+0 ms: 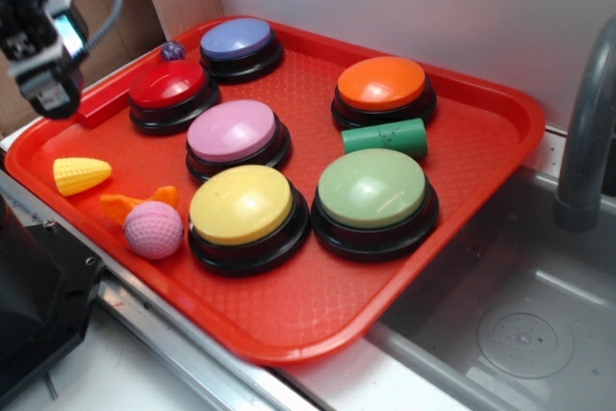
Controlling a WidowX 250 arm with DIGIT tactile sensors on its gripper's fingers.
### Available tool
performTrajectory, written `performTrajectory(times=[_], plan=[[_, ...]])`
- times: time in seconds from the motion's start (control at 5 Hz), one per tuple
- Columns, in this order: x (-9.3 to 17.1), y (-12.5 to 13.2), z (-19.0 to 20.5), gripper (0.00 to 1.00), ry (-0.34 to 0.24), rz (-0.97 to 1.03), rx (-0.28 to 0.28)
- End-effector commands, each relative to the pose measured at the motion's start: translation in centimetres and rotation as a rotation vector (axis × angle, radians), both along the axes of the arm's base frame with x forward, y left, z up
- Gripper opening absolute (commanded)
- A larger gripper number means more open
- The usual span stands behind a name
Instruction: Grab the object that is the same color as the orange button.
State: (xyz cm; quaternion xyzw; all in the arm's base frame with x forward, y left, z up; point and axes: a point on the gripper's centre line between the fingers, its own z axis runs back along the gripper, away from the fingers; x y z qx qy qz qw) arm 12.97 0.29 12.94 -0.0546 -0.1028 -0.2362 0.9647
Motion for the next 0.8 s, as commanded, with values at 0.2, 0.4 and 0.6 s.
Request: performTrajectory(times=[0.2,0.4,0.6], plan=[[1.9,1.1,-7.7,1.00,0.075,-0.061,0.095],[2.0,1.1,-9.2,1.00,0.059,-0.105,0.090],[1.9,0.7,-10.3,1.00,0.094,-0.144,0.088]])
